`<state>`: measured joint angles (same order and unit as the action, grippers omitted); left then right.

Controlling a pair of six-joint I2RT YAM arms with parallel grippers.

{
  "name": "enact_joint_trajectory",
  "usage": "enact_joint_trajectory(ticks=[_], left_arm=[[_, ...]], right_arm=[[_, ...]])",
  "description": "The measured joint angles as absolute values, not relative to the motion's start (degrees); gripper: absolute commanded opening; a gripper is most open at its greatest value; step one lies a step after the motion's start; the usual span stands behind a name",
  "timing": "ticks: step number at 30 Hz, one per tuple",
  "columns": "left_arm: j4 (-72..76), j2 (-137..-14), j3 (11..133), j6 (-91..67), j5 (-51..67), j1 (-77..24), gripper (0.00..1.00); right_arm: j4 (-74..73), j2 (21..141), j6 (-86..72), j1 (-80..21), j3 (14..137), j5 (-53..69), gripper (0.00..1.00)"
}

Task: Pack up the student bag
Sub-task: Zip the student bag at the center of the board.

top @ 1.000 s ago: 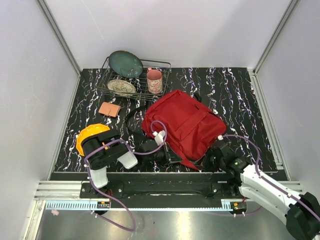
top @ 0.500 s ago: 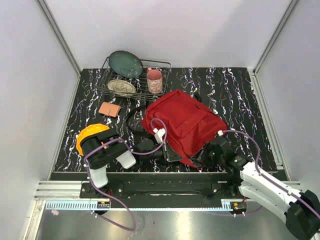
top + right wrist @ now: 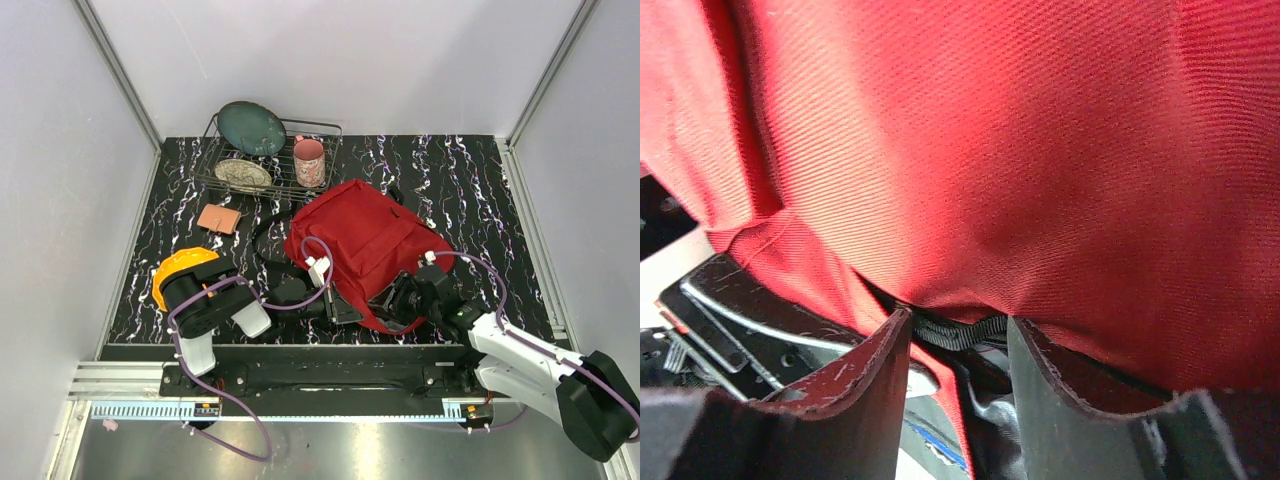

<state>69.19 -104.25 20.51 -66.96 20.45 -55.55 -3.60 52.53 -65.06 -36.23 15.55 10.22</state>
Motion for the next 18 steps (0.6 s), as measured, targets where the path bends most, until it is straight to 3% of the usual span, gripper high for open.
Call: enact_joint_trajectory(ticks=[9,18], left_arm=[[70.2,-105.2,20.5,-67.5,20.8,-55.5,0.00],[70.2,-105.3,20.6,-67.9,21.0,-55.5,0.00]], right_arm=[[-1.0,51.5,-65.3,-36.2,15.1,11.8,0.50],[3.3,56.0,-65.8,-36.2,14.1,13.0,0.30]])
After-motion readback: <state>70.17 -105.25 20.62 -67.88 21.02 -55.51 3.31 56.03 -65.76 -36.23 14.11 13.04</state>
